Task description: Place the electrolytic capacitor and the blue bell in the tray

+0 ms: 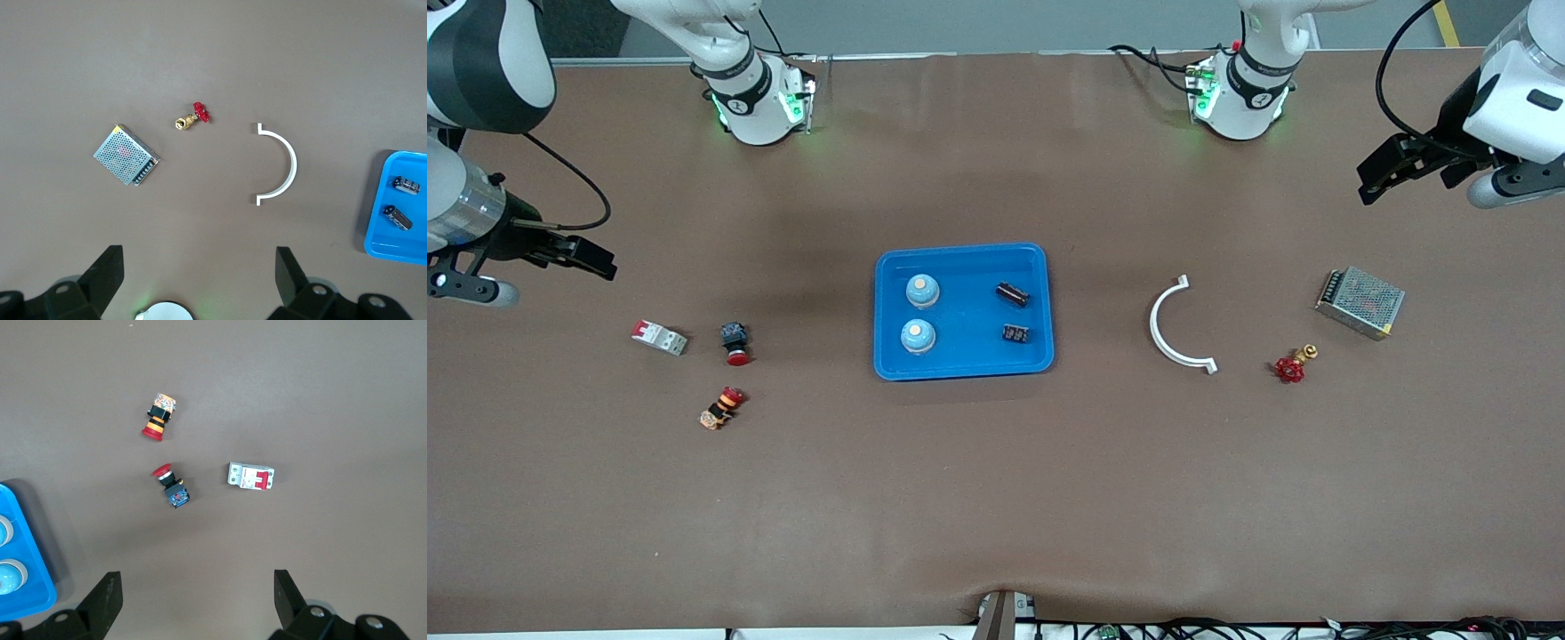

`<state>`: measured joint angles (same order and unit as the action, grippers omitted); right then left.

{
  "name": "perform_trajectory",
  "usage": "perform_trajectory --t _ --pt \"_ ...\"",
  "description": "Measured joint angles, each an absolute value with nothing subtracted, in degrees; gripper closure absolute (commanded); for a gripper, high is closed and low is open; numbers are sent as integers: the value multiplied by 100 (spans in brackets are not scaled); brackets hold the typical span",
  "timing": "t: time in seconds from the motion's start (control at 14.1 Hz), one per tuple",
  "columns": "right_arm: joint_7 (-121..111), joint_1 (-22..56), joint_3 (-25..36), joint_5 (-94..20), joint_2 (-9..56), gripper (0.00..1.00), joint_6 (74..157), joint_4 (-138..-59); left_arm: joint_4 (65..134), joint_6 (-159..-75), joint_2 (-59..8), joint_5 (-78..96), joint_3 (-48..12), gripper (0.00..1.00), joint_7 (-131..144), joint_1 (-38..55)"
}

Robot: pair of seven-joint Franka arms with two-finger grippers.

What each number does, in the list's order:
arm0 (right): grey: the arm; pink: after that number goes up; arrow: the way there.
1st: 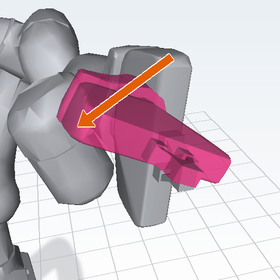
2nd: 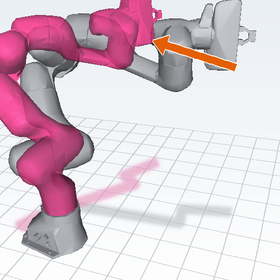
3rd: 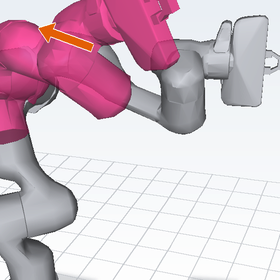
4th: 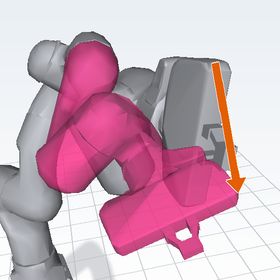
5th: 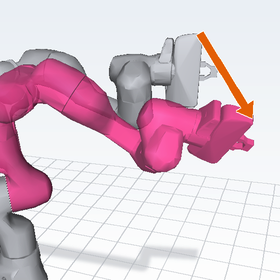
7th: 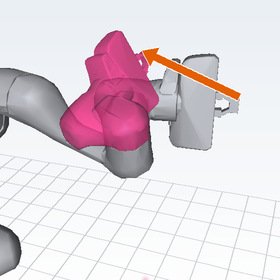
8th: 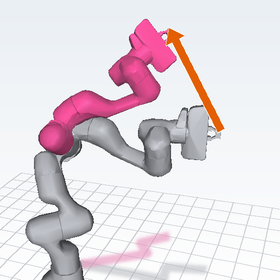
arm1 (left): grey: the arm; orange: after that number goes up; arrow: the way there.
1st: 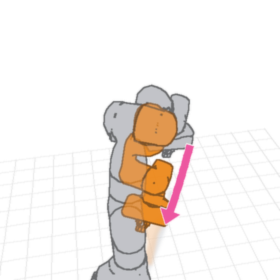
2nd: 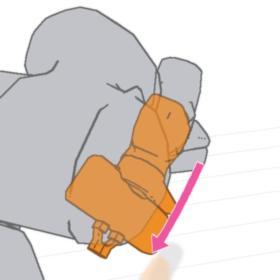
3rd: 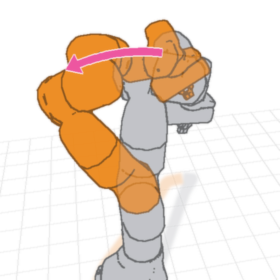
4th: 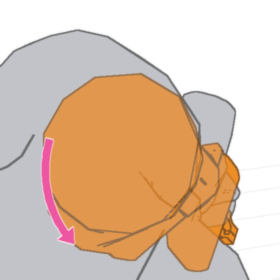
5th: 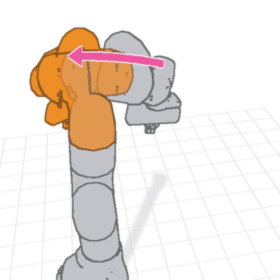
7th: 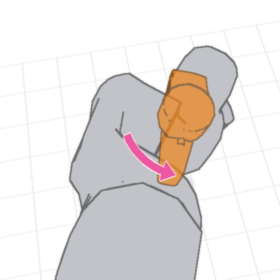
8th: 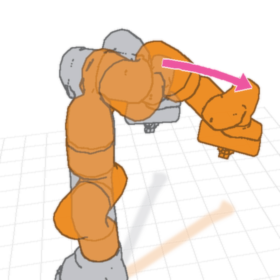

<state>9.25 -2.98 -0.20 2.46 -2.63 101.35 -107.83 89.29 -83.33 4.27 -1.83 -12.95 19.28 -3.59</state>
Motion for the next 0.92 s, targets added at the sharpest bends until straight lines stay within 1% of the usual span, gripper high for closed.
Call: perform_trajectory --t 0.42,0.92 --pt "924 -215 64 245 -417 0 10140 -10882 8929 -8297 427 -183 -1287 0 1924 -360" --pt "922 -117 223 245 -435 0 10140 -10927 8929 -8151 427 -183 -1295 0 1906 -358"
